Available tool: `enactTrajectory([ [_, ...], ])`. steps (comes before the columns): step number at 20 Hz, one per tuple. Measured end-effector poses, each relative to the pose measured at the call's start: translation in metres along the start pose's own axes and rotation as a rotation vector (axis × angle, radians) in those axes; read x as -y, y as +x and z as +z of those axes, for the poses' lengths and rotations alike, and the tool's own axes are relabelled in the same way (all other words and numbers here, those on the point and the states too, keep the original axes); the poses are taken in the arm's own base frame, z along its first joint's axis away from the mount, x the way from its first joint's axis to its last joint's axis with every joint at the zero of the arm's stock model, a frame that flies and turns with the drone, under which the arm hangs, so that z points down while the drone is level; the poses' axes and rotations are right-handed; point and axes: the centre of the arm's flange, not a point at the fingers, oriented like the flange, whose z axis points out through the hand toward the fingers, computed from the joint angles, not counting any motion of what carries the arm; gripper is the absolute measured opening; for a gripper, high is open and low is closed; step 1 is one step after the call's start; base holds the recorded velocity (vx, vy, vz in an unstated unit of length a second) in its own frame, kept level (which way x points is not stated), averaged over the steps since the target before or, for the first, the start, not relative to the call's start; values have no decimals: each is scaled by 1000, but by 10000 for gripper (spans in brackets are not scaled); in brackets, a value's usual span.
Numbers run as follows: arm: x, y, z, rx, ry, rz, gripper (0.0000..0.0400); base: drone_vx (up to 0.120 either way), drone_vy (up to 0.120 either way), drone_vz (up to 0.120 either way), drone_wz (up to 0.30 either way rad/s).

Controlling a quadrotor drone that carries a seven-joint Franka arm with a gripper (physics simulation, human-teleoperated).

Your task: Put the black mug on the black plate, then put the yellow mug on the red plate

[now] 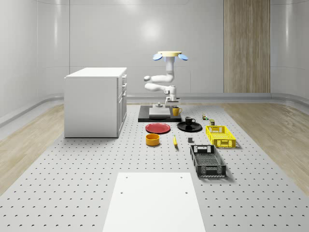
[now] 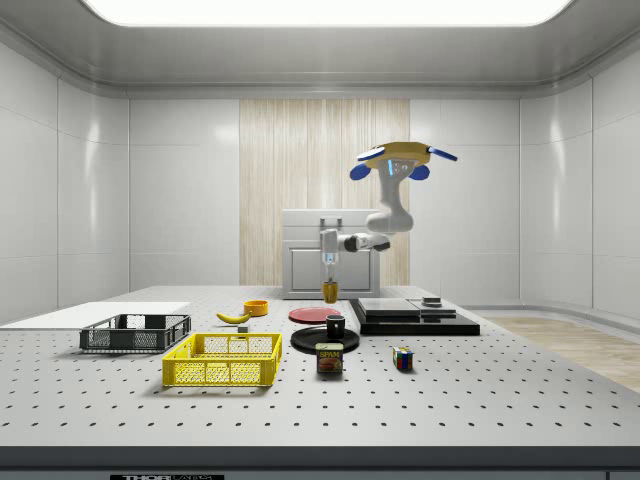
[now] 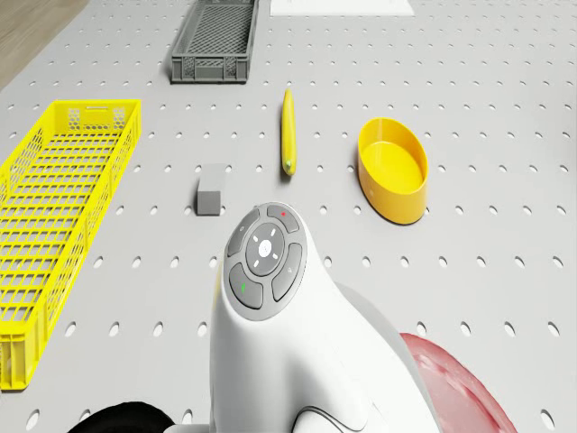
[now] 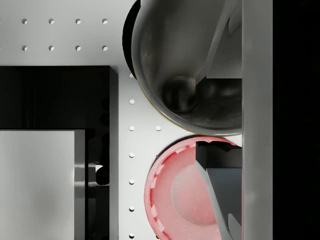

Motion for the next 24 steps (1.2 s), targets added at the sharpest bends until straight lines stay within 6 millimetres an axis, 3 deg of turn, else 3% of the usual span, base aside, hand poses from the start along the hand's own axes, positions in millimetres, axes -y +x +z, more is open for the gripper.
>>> enactTrajectory([
  [11, 0, 0, 0, 0, 0, 0, 110, 120, -120, 0, 0],
  [16, 0, 0, 0, 0, 0, 0, 110, 8, -120, 0, 0],
  [20, 0, 0, 0, 0, 0, 0, 110, 0, -120, -110, 0],
  [24, 0, 0, 0, 0, 0, 0, 110, 0, -120, -10, 0],
])
